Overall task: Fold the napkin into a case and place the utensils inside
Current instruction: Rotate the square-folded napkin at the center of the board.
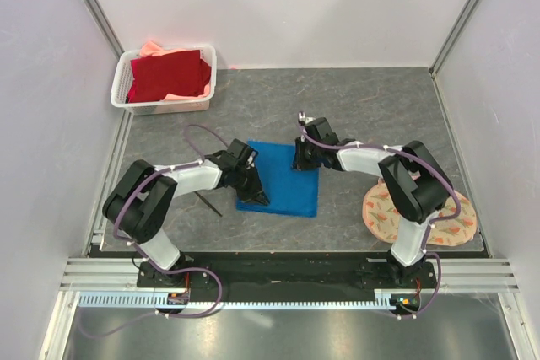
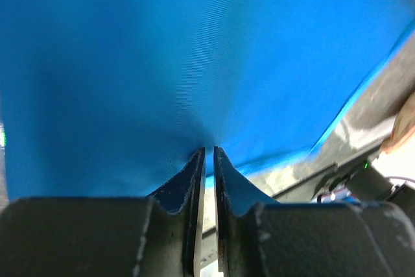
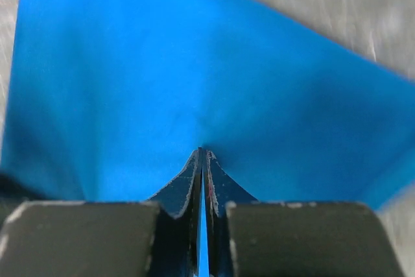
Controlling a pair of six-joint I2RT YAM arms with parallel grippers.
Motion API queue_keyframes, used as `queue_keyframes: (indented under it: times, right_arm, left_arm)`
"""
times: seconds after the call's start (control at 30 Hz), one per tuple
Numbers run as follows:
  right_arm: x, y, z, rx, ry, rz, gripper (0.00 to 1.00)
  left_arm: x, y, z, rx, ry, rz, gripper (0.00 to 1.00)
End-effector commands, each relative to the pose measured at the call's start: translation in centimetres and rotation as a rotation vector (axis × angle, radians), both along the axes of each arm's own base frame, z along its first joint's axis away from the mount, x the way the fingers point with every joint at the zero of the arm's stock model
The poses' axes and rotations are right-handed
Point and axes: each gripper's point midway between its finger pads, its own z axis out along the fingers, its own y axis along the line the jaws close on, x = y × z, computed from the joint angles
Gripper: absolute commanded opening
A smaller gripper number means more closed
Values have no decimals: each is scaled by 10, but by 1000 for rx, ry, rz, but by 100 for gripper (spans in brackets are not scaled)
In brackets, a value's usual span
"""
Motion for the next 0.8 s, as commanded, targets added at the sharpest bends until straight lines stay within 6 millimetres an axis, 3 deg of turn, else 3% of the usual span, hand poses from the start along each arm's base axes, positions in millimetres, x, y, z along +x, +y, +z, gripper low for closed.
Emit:
queue_keyframes:
  times: [0.0, 0.07, 0.17, 0.23, 0.3, 0.33, 0.37, 0.43, 0.47, 0.53, 0.57, 0.77]
  right_arm:
    - [38, 15, 9, -39, -88, 39, 9]
    - [42, 16, 12, -62, -73, 55, 10]
    - [50, 19, 42, -55, -116, 59, 13]
    - [44, 16, 56, -46, -119, 53, 16]
    - [26, 13, 51, -30, -77, 69, 20]
    - [21, 13, 59, -1, -79, 61, 23]
    - [7, 8, 46, -3, -40, 64, 25]
    - [-7, 7, 48, 27, -25, 72, 27]
    - [-20, 0, 36, 16, 7, 65, 27]
    - [-28, -2, 38, 35, -1, 62, 28]
    - [-38, -8, 28, 28, 26, 56, 27]
    - [-43, -13, 14, 19, 29, 43, 27]
  left_arm:
    - [-23, -31, 9, -63, 23, -16, 17]
    - [-26, -44, 15, -91, 25, -35, 17]
    - [-21, -55, 31, -123, -13, -53, 17]
    - [-12, -55, 45, -115, -63, -49, 18]
    - [-4, -51, 51, -89, -106, -56, 18]
    - [-2, -49, 55, -84, -111, -58, 18]
    - [0, -48, 56, -82, -120, -63, 18]
    - [7, -39, 55, -71, -123, -46, 18]
    - [9, -34, 53, -57, -134, -49, 18]
    - [18, -24, 49, -40, -145, -39, 18]
    - [21, -20, 45, -28, -141, -32, 18]
    - [19, -14, 20, 10, -99, -36, 17]
